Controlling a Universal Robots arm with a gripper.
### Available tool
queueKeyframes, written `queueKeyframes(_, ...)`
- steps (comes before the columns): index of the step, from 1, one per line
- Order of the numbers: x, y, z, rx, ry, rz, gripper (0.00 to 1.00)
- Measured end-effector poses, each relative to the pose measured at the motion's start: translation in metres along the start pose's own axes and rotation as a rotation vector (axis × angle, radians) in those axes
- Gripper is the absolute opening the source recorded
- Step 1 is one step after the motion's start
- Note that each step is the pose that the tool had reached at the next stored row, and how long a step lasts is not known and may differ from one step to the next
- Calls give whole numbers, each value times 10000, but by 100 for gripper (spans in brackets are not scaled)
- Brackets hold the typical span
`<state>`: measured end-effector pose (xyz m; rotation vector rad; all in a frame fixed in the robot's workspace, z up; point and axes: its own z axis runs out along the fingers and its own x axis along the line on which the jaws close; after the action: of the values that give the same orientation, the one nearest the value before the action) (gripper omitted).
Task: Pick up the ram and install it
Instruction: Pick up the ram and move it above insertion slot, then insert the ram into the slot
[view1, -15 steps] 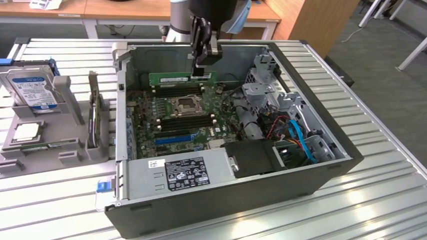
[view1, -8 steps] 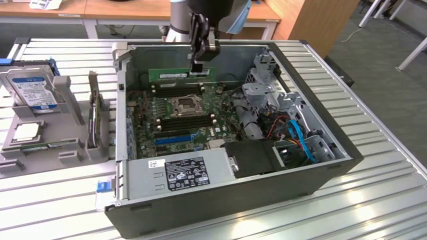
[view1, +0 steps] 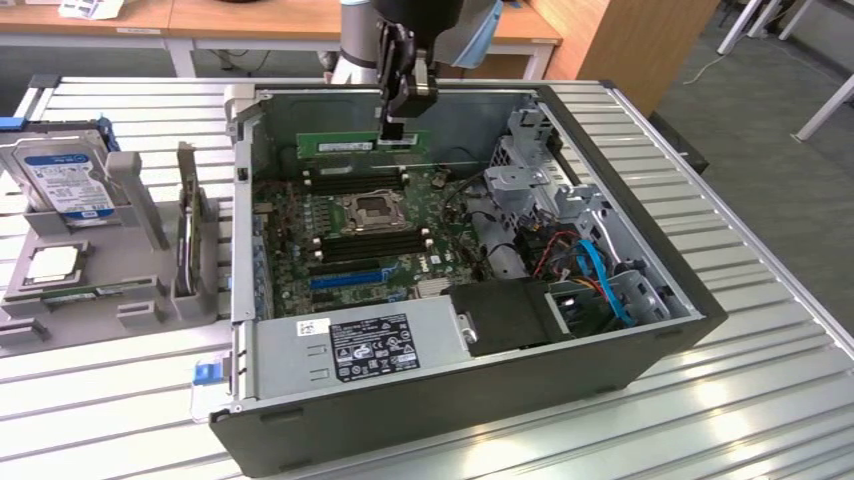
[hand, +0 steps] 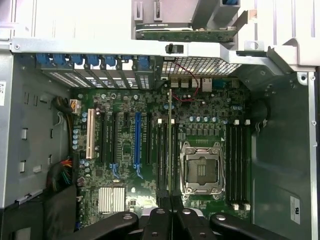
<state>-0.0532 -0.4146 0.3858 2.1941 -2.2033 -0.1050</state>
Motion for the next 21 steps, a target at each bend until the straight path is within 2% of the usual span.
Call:
queueKeyframes(3,-1,-21,-2,1,0,3,11)
queueKeyframes(11,-1,-205,-14,-4,0,1,11)
queueKeyframes(16,-1,-208,-14,-4,0,2,11)
queueKeyframes(21,0,-211,29,-4,0,1,11)
